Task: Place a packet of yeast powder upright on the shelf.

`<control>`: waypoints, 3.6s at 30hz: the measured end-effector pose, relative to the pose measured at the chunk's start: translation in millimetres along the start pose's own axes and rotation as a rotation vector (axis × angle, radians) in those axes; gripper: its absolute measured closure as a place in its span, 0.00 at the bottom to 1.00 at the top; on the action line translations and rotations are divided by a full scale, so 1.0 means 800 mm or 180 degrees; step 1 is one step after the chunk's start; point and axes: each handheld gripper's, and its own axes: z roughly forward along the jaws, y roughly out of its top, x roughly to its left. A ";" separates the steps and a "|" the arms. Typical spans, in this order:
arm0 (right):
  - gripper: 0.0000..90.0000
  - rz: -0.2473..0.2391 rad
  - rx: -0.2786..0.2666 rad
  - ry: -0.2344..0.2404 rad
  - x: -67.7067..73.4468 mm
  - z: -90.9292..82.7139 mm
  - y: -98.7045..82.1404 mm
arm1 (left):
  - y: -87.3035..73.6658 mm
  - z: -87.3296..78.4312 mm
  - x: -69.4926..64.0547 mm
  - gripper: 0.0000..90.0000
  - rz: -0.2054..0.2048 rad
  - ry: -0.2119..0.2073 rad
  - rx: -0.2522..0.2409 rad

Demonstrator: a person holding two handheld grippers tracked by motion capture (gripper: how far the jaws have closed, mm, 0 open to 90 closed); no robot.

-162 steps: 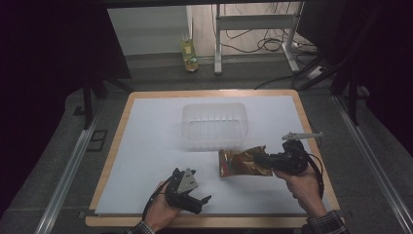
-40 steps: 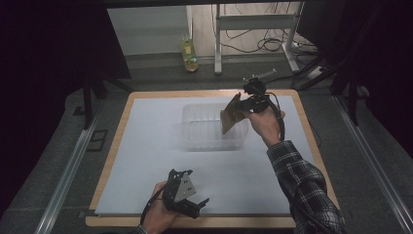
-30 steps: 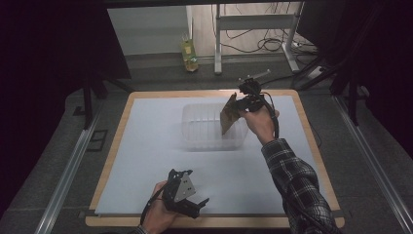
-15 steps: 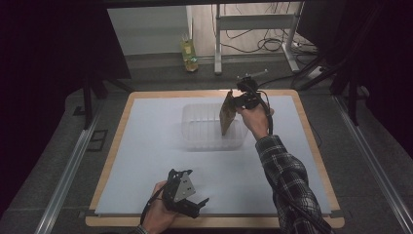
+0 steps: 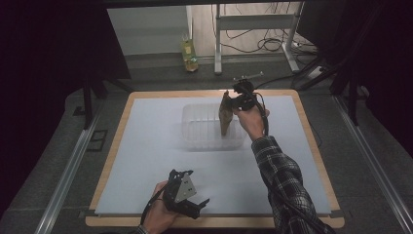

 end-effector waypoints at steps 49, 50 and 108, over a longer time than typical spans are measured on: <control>0.48 -0.0673 -0.0331 -0.0054 0.011 -0.045 -0.015 | -0.001 0.001 0.002 0.00 -0.0048 -0.0004 0.0005; 0.47 -0.0688 -0.0337 -0.0046 0.012 -0.047 -0.016 | -0.001 0.000 0.002 0.00 -0.0065 -0.0012 0.0008; 0.03 -0.1093 -0.0357 0.0519 0.018 -0.109 -0.137 | -0.004 -0.002 0.012 0.00 -0.0278 0.0005 -0.0056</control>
